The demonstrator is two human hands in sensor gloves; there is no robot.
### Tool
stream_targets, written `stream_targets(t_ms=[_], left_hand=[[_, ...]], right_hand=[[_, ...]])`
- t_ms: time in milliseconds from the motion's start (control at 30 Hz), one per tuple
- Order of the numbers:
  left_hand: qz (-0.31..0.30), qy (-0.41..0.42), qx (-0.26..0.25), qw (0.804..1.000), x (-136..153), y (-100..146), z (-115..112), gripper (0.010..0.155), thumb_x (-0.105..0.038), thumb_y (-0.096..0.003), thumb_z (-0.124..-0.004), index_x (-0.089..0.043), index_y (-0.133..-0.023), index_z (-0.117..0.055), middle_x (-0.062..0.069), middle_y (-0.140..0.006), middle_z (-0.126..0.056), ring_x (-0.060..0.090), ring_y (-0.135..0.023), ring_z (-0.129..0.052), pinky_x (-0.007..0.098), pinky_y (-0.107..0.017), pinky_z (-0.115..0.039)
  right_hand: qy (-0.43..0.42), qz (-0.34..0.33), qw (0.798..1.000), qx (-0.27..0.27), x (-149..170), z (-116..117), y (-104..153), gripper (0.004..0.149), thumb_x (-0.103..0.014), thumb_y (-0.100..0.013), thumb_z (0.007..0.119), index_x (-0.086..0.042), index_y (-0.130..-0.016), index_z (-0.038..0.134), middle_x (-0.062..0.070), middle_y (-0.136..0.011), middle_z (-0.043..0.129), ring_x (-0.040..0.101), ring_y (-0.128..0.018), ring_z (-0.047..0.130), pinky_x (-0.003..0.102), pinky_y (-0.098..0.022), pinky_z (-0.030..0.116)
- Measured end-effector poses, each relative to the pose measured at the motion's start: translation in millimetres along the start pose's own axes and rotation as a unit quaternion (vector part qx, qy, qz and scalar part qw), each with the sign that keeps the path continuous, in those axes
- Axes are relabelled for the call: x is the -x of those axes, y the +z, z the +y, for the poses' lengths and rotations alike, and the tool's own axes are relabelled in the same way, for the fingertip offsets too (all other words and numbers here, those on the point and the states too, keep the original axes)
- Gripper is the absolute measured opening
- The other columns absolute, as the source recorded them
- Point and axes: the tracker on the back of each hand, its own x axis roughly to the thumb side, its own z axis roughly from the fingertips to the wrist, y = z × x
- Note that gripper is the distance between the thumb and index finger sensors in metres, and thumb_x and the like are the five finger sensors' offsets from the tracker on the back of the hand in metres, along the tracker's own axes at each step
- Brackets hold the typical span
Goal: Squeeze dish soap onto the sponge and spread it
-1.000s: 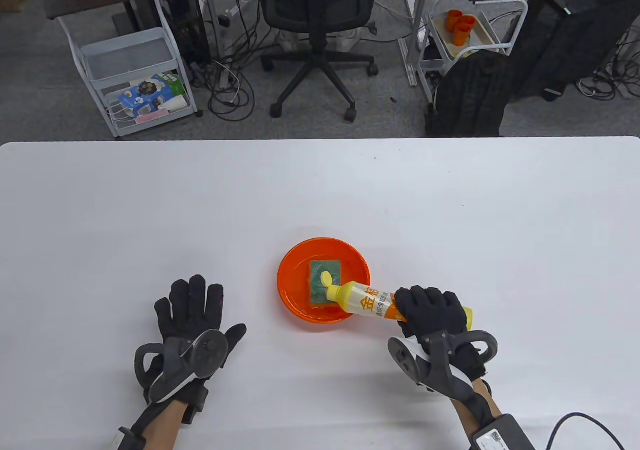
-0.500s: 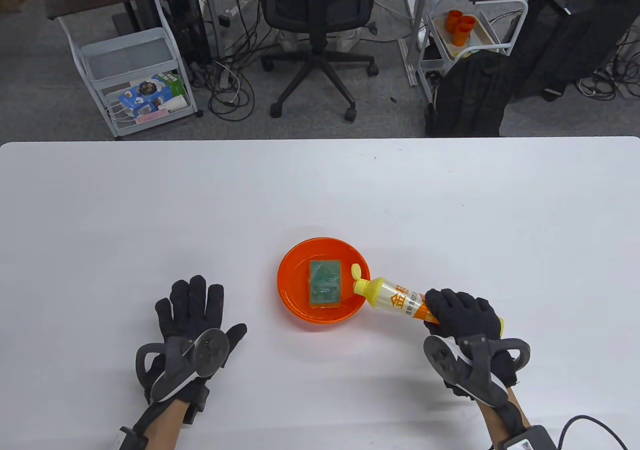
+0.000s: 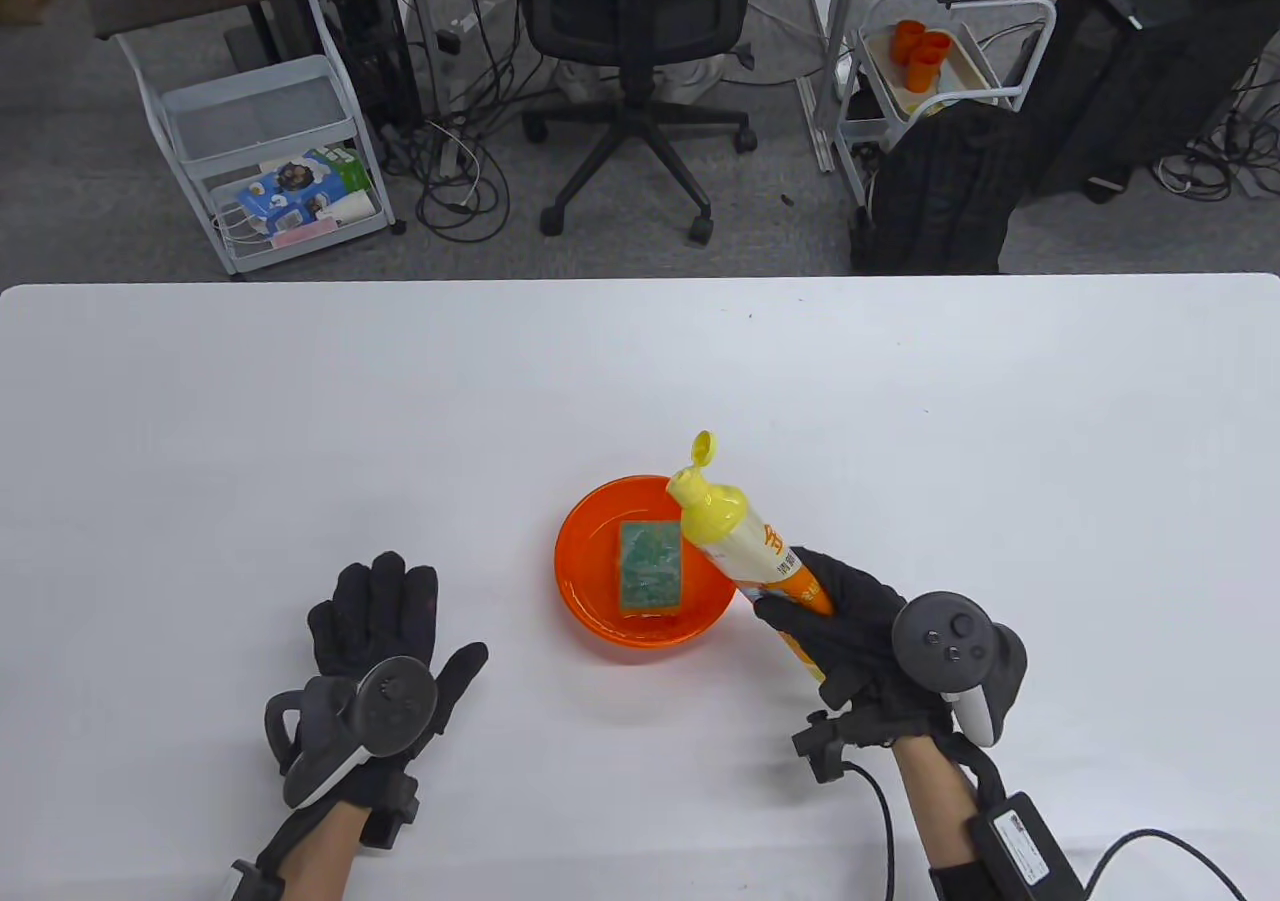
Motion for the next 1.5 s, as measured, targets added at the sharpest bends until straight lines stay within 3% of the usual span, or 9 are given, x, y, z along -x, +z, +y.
stream_targets(t_ms=[67, 167, 267, 367, 533, 667, 767, 967, 1500], left_hand=[[-0.02, 0.018, -0.043, 0.999, -8.3, -1.1, 18.7, 0.088, -0.066, -0.0526, -0.055, -0.014, -0.119, -0.032, 0.022, -0.128, -0.03, 0.054, -0.115, -0.029, 0.071, -0.078, -0.03], [-0.058, 0.066, -0.083, 0.993, -27.2, -12.0, 50.0, 0.088, -0.067, -0.0527, -0.055, -0.014, -0.119, -0.033, 0.022, -0.128, -0.034, 0.054, -0.116, -0.033, 0.071, -0.078, -0.032], [-0.085, 0.128, -0.085, 0.984, -51.4, -30.8, 74.3, 0.088, -0.069, -0.0525, -0.054, -0.016, -0.12, -0.035, 0.02, -0.129, -0.039, 0.052, -0.117, -0.036, 0.071, -0.079, -0.032], [-0.126, 0.182, -0.057, 0.974, -86.5, -59.5, 90.2, 0.084, -0.07, -0.0526, -0.052, -0.023, -0.121, -0.037, 0.017, -0.131, -0.043, 0.048, -0.118, -0.036, 0.071, -0.081, -0.029], [-0.203, 0.185, 0.019, 0.961, -142.0, -105.2, 85.0, 0.072, -0.066, -0.0543, -0.045, -0.036, -0.119, -0.045, 0.008, -0.133, -0.041, 0.046, -0.119, -0.028, 0.07, -0.08, -0.022], [-0.209, 0.155, 0.109, 0.959, -167.4, -123.4, 75.1, 0.071, -0.064, -0.0537, -0.042, -0.031, -0.111, -0.067, -0.001, -0.129, -0.06, 0.044, -0.121, -0.03, 0.068, -0.081, -0.017], [-0.194, 0.124, 0.092, 0.969, -168.6, -124.8, 74.8, 0.07, -0.065, -0.0531, -0.045, -0.029, -0.105, -0.074, -0.001, -0.121, -0.075, 0.041, -0.121, -0.045, 0.07, -0.081, -0.022], [-0.186, 0.098, 0.058, 0.976, -153.8, -114.9, 77.7, 0.069, -0.066, -0.0536, -0.05, -0.026, -0.105, -0.073, 0.003, -0.112, -0.082, 0.04, -0.113, -0.063, 0.071, -0.08, -0.031], [-0.195, 0.147, 0.014, 0.97, -145.7, -57.4, 52.2, 0.083, -0.065, -0.055, -0.052, -0.013, -0.119, -0.04, 0.018, -0.125, -0.059, 0.048, -0.114, -0.056, 0.072, -0.078, -0.038]], right_hand=[[-0.052, 0.03, 0.998, -0.013, 7.3, 7.0, 2.8, 0.049, -0.043, -0.048, 0.096, -0.021, -0.091, 0.083, 0.003, -0.089, 0.095, 0.031, -0.076, 0.099, 0.05, -0.06, 0.084], [-0.046, 0.037, 0.998, -0.036, 12.0, 17.4, 2.6, 0.05, -0.043, -0.048, 0.095, -0.021, -0.091, 0.082, 0.003, -0.089, 0.095, 0.03, -0.077, 0.099, 0.05, -0.06, 0.083], [-0.046, 0.04, 0.997, -0.048, 13.5, 23.2, 2.8, 0.05, -0.043, -0.048, 0.095, -0.022, -0.091, 0.082, 0.003, -0.089, 0.095, 0.03, -0.077, 0.098, 0.05, -0.061, 0.083], [-0.054, 0.039, 0.996, -0.066, 14.7, 26.4, 5.0, 0.05, -0.043, -0.048, 0.095, -0.021, -0.091, 0.082, 0.003, -0.089, 0.095, 0.03, -0.077, 0.098, 0.05, -0.061, 0.083], [-0.045, 0.027, 0.995, -0.084, 13.5, 25.7, 10.2, 0.05, -0.043, -0.048, 0.095, -0.021, -0.091, 0.082, 0.003, -0.089, 0.095, 0.031, -0.077, 0.098, 0.05, -0.061, 0.083], [-0.03, 0.028, 0.995, -0.088, 12.1, 24.4, 17.3, 0.05, -0.042, -0.049, 0.094, -0.02, -0.092, 0.082, 0.004, -0.089, 0.095, 0.032, -0.076, 0.098, 0.05, -0.06, 0.083], [-0.017, 0.036, 0.995, -0.087, 13.3, 25.4, 17.8, 0.05, -0.041, -0.049, 0.094, -0.019, -0.092, 0.082, 0.005, -0.089, 0.095, 0.032, -0.076, 0.098, 0.051, -0.06, 0.083], [0.004, 0.041, 0.995, -0.087, 12.5, 28.8, 17.9, 0.05, -0.041, -0.049, 0.095, -0.019, -0.091, 0.082, 0.005, -0.088, 0.095, 0.032, -0.076, 0.098, 0.051, -0.06, 0.083], [0.004, 0.072, 0.995, -0.071, 14.0, 31.3, 20.9, 0.05, -0.039, -0.05, 0.094, -0.016, -0.092, 0.081, 0.008, -0.088, 0.094, 0.034, -0.074, 0.098, 0.052, -0.058, 0.084]])
